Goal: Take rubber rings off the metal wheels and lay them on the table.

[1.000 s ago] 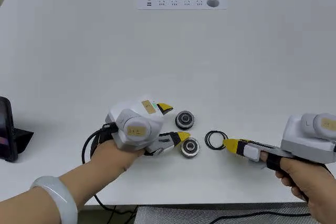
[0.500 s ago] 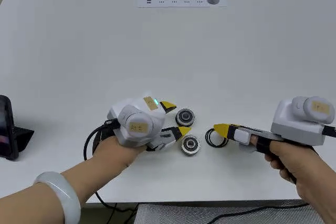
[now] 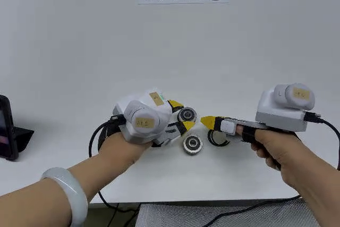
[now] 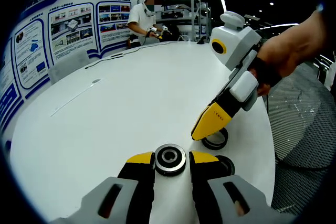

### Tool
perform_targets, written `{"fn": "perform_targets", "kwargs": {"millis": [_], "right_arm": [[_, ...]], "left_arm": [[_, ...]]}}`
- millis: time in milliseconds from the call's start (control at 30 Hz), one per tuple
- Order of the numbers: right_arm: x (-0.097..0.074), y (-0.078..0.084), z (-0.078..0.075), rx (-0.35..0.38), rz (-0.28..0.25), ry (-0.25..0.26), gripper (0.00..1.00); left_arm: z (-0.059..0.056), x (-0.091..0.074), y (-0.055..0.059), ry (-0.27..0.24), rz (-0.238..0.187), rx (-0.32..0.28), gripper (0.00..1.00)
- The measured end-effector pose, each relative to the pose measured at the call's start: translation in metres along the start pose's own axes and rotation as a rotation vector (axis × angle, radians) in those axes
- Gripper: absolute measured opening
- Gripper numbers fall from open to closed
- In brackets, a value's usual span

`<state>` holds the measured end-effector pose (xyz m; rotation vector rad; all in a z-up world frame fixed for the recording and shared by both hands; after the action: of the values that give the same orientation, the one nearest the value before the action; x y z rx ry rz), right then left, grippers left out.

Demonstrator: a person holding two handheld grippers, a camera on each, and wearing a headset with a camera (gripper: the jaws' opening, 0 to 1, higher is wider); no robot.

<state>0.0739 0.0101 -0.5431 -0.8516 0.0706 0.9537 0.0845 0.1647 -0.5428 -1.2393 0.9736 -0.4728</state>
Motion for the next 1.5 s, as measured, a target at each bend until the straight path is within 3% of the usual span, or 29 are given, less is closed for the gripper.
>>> {"fn": "perform_targets", "kwargs": {"millis": [867,1500], "right_arm": [[0.009,0.002,-0.002,0.069,-0.008,0.004,0.12],[0.023,0.005,-0.007,0.118,0.003,0.000,0.18]], "left_arm": [[0.002,0.004,0.003,-0.006,0.034,-0.015,0.14],[0.003,0.004,0.003,0.006,0.041,-0.004,0.14]]}}
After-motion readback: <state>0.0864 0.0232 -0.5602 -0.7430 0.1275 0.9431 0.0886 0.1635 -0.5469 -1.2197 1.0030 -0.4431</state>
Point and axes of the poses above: the centre of the closed fingertips' face, and the gripper's own axes: x roughly forward along the fingers, z roughly to its left, y roughly out of its underside, the point moved 9 cm from there along -x, roughly backward along the fingers, and after that the axes turned 14 degrees about -z, right-handed, at the moved point
